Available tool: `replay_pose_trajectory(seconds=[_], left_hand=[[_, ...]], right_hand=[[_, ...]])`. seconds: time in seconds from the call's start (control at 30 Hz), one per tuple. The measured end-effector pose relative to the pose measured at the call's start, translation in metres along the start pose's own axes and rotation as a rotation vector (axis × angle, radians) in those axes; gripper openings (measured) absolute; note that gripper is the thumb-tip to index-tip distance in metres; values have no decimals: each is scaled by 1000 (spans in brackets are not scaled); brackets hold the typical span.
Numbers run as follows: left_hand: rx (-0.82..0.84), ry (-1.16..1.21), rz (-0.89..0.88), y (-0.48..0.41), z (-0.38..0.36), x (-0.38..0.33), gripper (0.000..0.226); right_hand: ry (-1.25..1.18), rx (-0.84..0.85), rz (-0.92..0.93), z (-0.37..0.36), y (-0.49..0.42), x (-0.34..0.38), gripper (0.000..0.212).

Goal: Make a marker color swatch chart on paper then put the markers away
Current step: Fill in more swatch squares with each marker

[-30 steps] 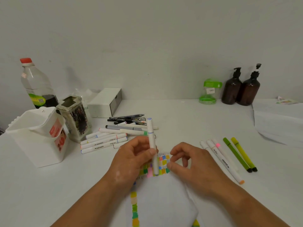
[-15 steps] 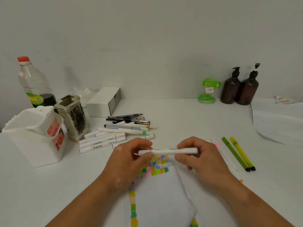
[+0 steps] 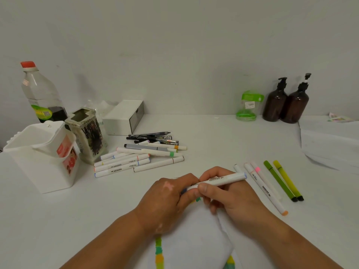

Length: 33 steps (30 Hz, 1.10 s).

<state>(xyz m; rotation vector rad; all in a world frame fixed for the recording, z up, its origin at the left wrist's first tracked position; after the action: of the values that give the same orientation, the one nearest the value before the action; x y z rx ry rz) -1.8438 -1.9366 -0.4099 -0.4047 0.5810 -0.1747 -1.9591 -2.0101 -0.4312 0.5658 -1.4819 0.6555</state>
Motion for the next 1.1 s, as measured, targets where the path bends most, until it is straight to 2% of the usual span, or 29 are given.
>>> replay_pose_trajectory(seconds=[0.07,0.13,0.23,0.37,0.53,0.6,0.9,1.03,1.1], left_hand=[[-16,3,11,0,1,1,30],[-6,0,58,2,-2,8,30],[101,-107,165,7,-12,22,63],[219,-209,219,11,-23,29,85],[237,-239,267,11,-24,31,86],[244,-239,277,11,-24,33,86],[270,-249,301,12,-26,37,84],[271,-244,307,12,-26,37,84],[275,-247,306,12,-26,37,84]], right_hand=[[14,-11,8,2,-1,1,14],[-31,-90,14,12,-3,2,11],[-149,-233,-22,33,-5,-1,4],[-29,-166,-127,31,-7,-14,17],[313,-177,-124,30,-9,-24,19],[379,-194,-116,31,-9,-26,21],[398,-129,-114,27,-10,-24,24],[393,-158,-101,30,-9,-23,16],[400,-134,-108,28,-10,-23,18]])
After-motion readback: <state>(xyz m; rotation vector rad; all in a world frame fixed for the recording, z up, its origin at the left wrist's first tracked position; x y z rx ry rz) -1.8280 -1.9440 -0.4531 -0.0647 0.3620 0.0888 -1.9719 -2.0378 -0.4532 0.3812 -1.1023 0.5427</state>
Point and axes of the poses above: each hand's wrist, its own y-axis away from the middle knuckle, its own z-axis out of the back of the hand, x = y × z, the point moved 8 cm from there along -y, towards the middle knuckle, and after that the axes turned 3 degrees about -z, right-handed, at the moved point
